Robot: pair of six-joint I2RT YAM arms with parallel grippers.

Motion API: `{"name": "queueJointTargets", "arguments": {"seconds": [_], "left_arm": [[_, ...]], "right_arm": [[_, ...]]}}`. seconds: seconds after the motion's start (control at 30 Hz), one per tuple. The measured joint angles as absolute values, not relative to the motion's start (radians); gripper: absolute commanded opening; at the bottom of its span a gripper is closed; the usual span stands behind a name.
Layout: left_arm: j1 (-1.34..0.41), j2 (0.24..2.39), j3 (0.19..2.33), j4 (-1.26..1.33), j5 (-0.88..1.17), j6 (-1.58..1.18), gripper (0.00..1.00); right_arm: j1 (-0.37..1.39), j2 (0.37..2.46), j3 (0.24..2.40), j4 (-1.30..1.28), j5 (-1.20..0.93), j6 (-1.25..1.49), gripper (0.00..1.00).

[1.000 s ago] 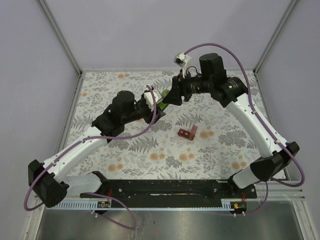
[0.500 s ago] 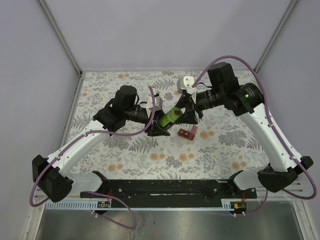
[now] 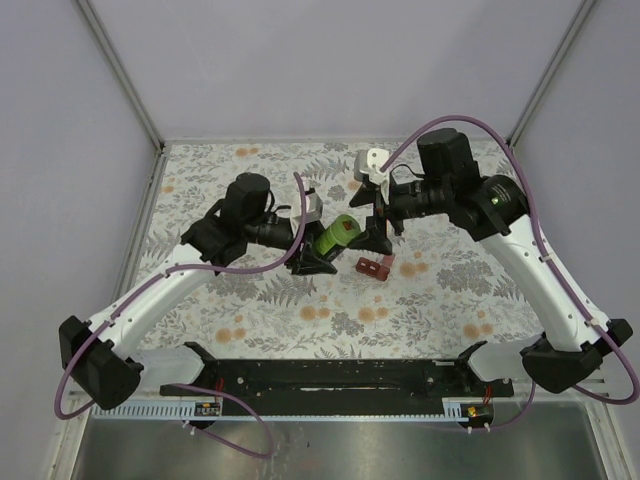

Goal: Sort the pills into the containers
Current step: Unscrew the lid of the pill bottle.

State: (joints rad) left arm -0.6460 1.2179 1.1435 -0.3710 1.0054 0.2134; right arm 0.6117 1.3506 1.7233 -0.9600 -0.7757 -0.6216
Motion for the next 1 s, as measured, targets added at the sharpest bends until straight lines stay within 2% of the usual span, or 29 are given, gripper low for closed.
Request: {"name": "queueJointTargets", "arguments": {"seconds": [0.1, 0.27, 0.57, 1.0], "left_arm": [[-0.646, 1.198, 1.136, -0.35, 0.95, 0.207, 0.0], [-0.65, 1.166, 1.119, -0.274, 0.745, 0.173, 0.0], [-0.68, 1.163, 1.09, -0.182, 0.324, 0.13, 0.0], [-0.729, 1.162, 1.085, -0.162, 0.091, 0.134, 0.0]], "right_arm": [[0.612, 1.336, 1.707, -0.902, -0.715, -0.49, 0.99], [0.609, 1.329, 1.699, -0.791, -0.596, -0.257, 0.99], [0.603, 1.39, 1.731, -0.635, -0.532, 0.103, 0.87], [0.595, 1.506, 1.775, -0.624, -0.452, 0.295, 0.75]]}}
